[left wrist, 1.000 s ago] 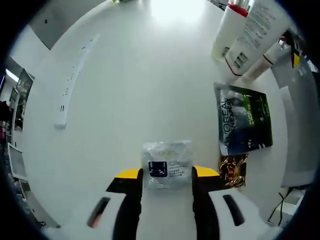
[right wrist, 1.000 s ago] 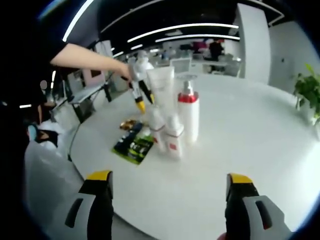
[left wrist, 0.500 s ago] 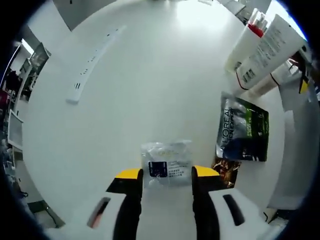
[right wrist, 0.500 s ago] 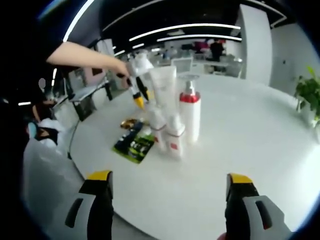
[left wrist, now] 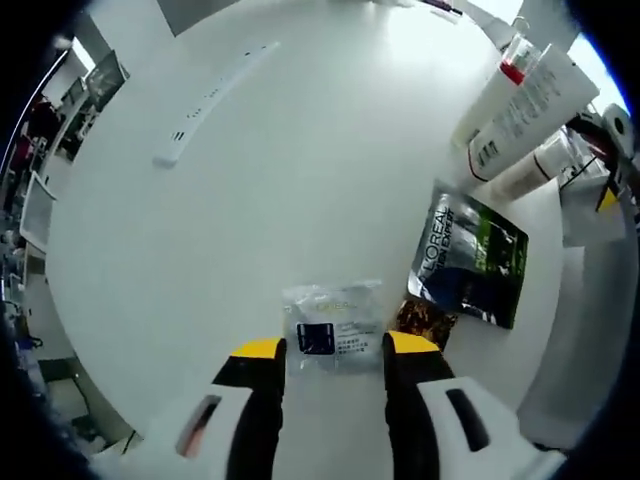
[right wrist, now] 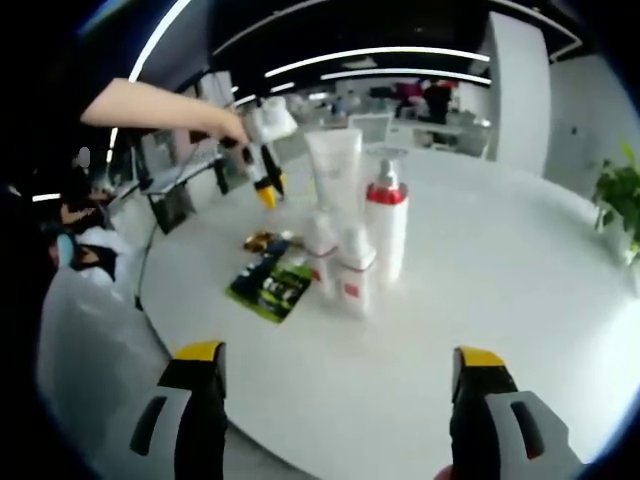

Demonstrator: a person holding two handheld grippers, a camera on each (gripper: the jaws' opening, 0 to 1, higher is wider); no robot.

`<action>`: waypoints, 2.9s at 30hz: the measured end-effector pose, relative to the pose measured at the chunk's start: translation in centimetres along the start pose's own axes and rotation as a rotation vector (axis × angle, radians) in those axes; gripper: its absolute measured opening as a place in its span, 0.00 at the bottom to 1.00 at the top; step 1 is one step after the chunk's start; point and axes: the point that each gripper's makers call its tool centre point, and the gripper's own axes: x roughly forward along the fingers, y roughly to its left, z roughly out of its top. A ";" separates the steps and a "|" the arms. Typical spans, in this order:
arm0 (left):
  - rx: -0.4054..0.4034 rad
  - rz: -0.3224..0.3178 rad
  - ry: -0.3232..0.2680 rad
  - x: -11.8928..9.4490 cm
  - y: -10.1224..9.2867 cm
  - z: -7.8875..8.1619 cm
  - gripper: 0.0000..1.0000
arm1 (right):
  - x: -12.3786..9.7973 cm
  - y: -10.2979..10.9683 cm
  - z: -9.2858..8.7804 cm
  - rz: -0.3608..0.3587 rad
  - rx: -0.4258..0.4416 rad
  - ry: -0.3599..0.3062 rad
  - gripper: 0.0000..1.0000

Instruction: Arrange the skincare products in the storage area until every visible bottle or jar stands upright without overlapping.

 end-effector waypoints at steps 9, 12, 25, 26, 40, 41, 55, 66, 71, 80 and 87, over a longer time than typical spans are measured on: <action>-0.054 0.005 0.007 -0.3 -1.1 -1.2 0.45 | 0.0 0.3 0.1 0.011 -0.014 -0.002 0.97; -0.074 0.008 0.011 -0.4 -1.5 -1.5 0.45 | -0.1 0.4 0.2 0.015 -0.010 -0.011 0.97; -0.246 0.043 0.006 -0.5 -2.5 -3.3 0.45 | 0.0 0.9 0.2 0.042 -0.011 -0.014 0.95; -0.259 0.043 0.004 -0.5 -2.6 -3.5 0.45 | 0.0 1.0 0.2 0.044 -0.013 -0.013 0.95; -0.479 0.086 0.010 -1.0 -6.1 -5.7 0.45 | 0.1 2.2 0.3 0.097 -0.038 -0.012 0.96; -0.485 0.087 0.010 -1.0 -6.3 -5.8 0.45 | 0.1 2.2 0.3 0.098 -0.039 -0.013 0.96; -0.778 0.036 0.012 0.8 -10.7 -7.0 0.45 | 0.0 2.5 0.5 0.117 -0.026 -0.028 0.95; -0.988 0.069 -0.012 2.4 -13.3 -8.1 0.45 | -0.1 2.5 0.9 0.116 -0.033 -0.049 0.93; -1.050 0.023 -0.021 2.4 -13.9 -7.4 0.45 | -0.2 2.2 1.1 0.110 -0.018 -0.062 0.93; -1.078 0.029 -0.024 2.4 -14.0 -7.4 0.45 | -0.2 2.4 1.0 0.118 -0.015 -0.059 0.93; -1.098 -0.012 -0.038 2.4 -14.3 -7.1 0.45 | -0.1 2.4 0.9 0.120 -0.015 -0.054 0.93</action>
